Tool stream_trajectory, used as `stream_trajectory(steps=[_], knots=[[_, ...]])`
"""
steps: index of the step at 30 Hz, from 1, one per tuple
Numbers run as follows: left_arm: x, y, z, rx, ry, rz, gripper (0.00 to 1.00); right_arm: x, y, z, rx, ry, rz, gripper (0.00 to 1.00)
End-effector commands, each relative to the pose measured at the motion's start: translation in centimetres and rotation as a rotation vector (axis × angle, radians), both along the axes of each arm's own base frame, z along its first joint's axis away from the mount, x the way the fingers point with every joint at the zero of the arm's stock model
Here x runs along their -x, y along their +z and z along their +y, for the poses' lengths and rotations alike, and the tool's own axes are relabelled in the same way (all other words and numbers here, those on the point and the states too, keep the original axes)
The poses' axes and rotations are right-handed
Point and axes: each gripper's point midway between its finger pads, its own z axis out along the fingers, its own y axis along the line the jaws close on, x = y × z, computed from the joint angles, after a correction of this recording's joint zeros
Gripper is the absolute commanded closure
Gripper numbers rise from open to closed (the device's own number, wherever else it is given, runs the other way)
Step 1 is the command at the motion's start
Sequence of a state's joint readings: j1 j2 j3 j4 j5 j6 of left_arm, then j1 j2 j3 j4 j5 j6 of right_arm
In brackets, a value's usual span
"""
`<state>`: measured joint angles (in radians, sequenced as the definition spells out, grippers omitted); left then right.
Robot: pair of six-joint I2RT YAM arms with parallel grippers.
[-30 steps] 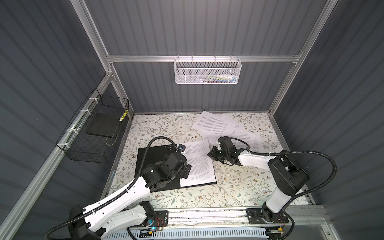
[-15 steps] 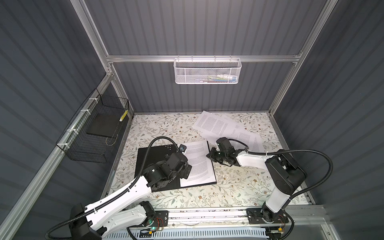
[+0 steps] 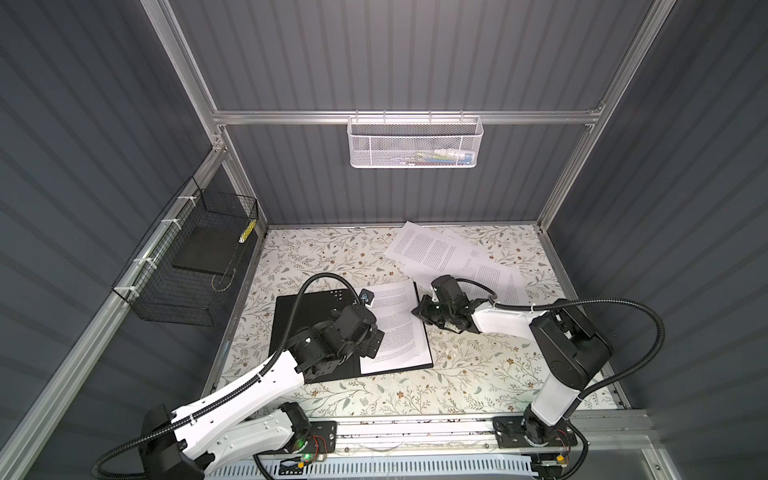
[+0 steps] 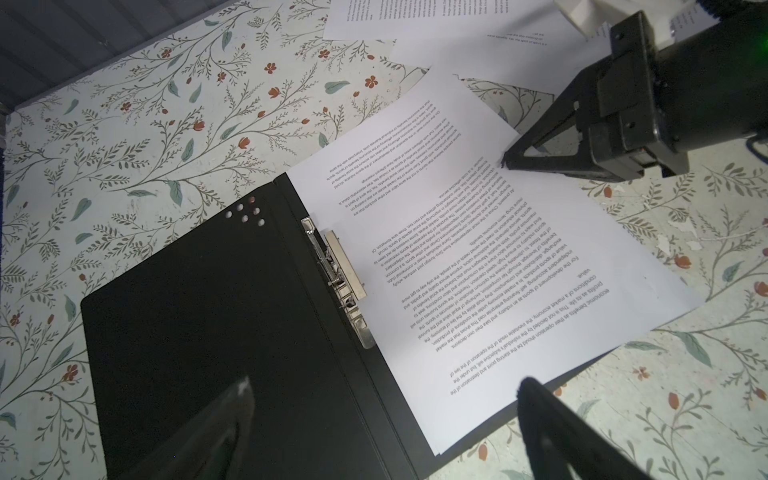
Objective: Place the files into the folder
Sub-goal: 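Lower the sheet onto the folder's page beside the clip with both grippers, then hold the sheet flat on the folder with the left gripper while the right gripper releases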
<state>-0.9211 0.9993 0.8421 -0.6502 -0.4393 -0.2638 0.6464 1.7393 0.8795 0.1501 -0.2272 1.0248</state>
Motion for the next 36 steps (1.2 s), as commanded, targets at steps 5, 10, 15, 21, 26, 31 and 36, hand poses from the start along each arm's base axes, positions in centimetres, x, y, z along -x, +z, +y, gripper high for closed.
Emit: stream_trajectory(steps=[5, 10, 15, 21, 26, 31, 36], knots=[[0.05, -0.26, -0.22, -0.011, -0.024, 0.009, 0.00, -0.32, 0.11, 0.54, -0.004, -0.017, -0.004, 1.00], [0.04, -0.19, -0.19, -0.012, -0.025, 0.006, 0.00, -0.25, 0.11, 0.68, -0.005, -0.019, -0.004, 1.00], [0.02, -0.15, -0.21, -0.010, -0.025, 0.005, 0.00, -0.13, 0.00, 0.78, -0.004, -0.016, -0.001, 1.00], [0.06, -0.09, -0.19, -0.008, -0.026, 0.004, 0.00, -0.01, -0.12, 0.73, 0.000, -0.017, 0.001, 0.94], [0.07, -0.04, -0.18, -0.007, -0.026, 0.002, 0.00, 0.02, -0.02, 0.73, 0.000, -0.016, 0.000, 0.84], [0.10, 0.00, -0.14, -0.007, -0.026, 0.002, 0.00, 0.04, 0.08, 0.82, -0.002, -0.013, -0.003, 0.74], [0.09, 0.03, -0.07, -0.006, -0.025, 0.000, 0.00, 0.22, -0.04, 0.80, 0.003, -0.012, 0.003, 0.66]])
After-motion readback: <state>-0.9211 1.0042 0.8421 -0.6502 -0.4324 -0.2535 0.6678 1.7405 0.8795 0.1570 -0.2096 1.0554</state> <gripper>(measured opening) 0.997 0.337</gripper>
